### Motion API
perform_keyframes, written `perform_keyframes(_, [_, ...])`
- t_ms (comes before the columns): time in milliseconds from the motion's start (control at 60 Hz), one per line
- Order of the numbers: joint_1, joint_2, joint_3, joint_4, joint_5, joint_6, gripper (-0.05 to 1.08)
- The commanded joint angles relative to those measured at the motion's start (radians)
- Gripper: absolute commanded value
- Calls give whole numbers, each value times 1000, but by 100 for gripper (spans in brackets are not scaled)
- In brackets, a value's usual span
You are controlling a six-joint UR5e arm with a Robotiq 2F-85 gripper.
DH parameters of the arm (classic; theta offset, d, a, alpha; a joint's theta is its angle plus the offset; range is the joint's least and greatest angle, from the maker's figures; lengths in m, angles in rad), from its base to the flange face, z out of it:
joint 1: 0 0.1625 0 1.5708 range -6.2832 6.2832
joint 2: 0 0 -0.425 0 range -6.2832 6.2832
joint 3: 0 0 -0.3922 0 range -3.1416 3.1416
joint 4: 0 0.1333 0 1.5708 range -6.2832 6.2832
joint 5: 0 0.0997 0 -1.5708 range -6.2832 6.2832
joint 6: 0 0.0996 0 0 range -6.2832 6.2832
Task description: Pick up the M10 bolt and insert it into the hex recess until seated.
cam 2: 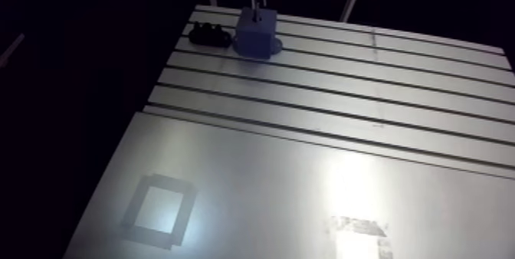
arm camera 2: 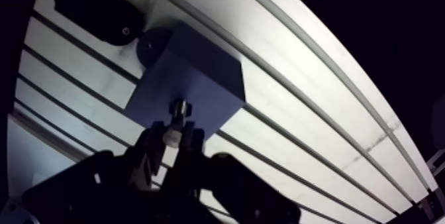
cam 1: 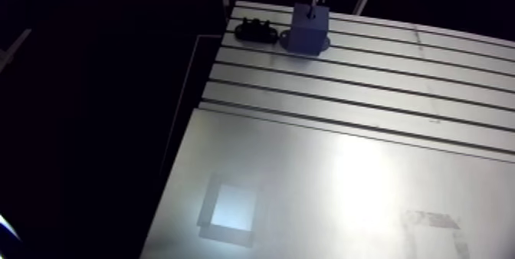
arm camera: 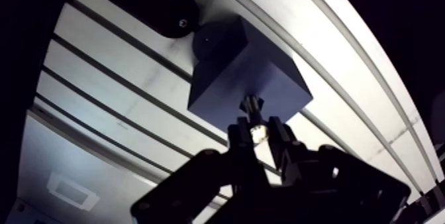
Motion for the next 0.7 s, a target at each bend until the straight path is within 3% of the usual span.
perform_keyframes(17, [0,0,2,0,0,-1,89])
perform_keyframes(700, [0,1,16,-2,-3,-3,89])
